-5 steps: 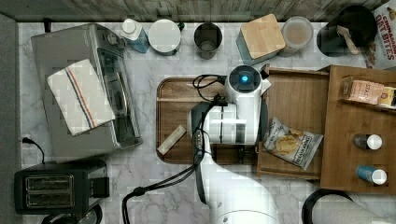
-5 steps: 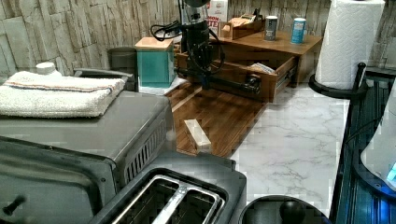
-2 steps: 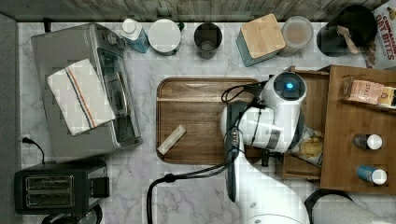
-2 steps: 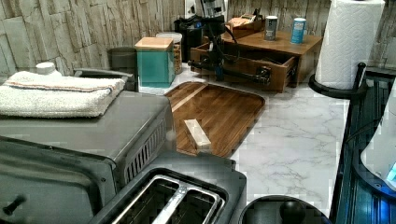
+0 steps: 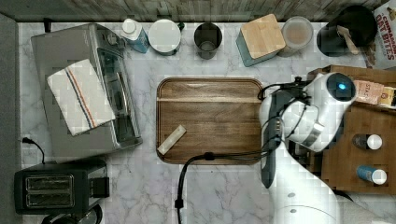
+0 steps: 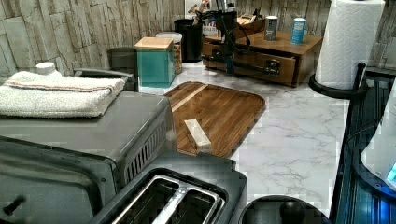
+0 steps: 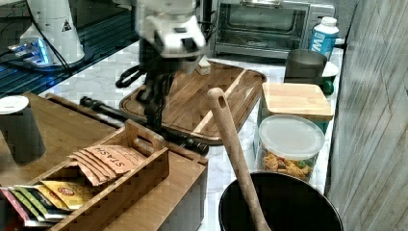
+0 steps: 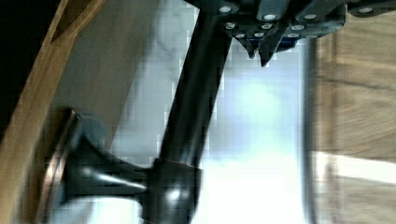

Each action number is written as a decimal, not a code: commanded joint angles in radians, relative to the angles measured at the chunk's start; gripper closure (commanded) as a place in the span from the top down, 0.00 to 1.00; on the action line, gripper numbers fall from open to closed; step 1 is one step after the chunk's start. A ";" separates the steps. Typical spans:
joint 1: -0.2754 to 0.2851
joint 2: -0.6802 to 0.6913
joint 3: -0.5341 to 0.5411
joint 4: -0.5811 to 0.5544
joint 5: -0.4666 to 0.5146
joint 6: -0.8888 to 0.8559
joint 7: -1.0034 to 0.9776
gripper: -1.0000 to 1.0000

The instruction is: Close the drawer.

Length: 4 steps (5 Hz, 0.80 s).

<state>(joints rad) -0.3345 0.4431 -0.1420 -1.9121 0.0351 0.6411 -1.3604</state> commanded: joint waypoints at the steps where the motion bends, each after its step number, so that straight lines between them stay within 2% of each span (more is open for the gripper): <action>1: -0.110 -0.099 -0.191 -0.047 -0.005 0.327 0.162 0.00; 4: -0.068 -0.094 -0.235 -0.047 0.022 0.327 0.144 0.00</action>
<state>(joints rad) -0.2769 0.3840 -0.2396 -2.0566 0.0767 0.8926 -1.2412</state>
